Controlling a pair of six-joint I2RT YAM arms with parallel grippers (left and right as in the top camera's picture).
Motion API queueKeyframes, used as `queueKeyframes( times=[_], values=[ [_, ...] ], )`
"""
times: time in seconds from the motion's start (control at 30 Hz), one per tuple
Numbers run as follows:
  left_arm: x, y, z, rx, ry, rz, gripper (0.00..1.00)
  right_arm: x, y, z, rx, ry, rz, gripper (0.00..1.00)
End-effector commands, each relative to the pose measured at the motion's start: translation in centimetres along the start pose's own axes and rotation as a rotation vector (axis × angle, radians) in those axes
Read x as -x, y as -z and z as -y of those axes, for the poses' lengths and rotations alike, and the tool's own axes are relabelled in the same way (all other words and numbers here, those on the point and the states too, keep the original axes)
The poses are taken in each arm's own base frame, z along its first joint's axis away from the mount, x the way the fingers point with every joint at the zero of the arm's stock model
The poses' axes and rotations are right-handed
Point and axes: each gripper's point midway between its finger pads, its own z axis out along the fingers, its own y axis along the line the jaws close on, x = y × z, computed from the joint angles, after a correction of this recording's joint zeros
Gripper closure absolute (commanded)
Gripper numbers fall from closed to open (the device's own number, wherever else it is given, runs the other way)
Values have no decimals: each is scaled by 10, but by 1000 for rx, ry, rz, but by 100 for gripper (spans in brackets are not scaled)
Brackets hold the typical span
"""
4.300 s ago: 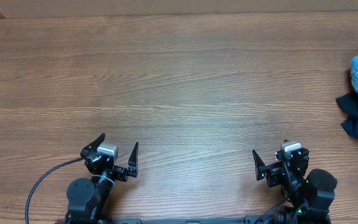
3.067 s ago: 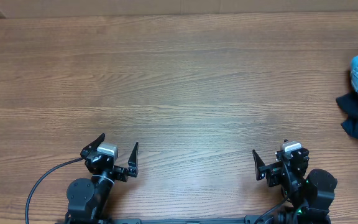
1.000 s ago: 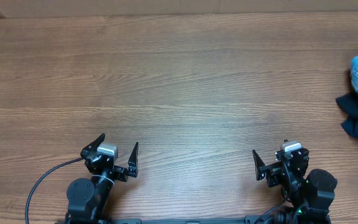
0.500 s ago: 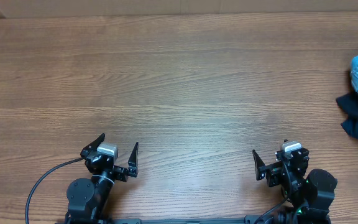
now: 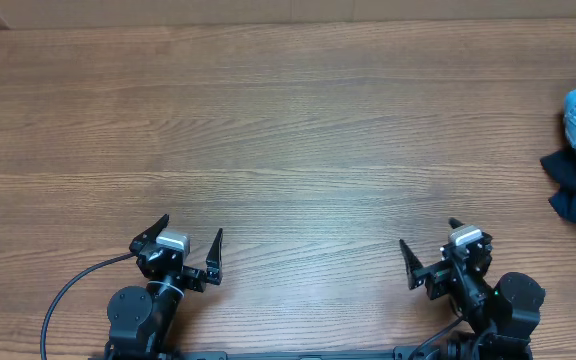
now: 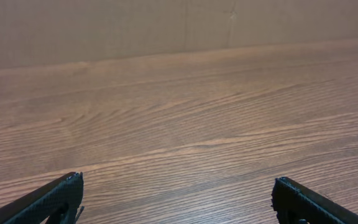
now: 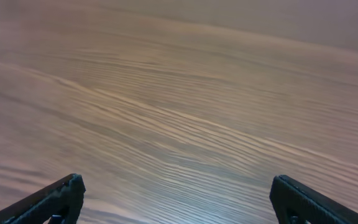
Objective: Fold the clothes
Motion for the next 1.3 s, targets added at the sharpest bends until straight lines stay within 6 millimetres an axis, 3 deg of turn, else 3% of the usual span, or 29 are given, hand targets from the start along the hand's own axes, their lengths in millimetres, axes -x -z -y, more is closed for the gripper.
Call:
queueKeyframes(
  times=[0.0,0.27,0.37,0.5,0.67,0.77,1.0,1.27],
  values=[
    [0,0,-1,3,10,9,0,8,3,-33,189,7,55,0],
    [1,0,2,-16,14,11,0,43,21,-74,446,116,229,0],
    [2,1,9,-54,13,16,0,46,26,-81,496,132,251,0],
    [3,1,10,-62,21,16,0,34,14,-61,369,70,178,0],
    [16,5,11,-62,26,44,0,24,1,-3,37,-187,100,0],
    [36,13,12,-59,33,79,0,36,2,-6,69,-259,144,0],
    [61,30,10,-30,63,41,0,36,3,-15,127,-330,136,0],
    [124,26,0,32,122,-96,0,62,17,11,-31,-516,106,0]
  ],
)
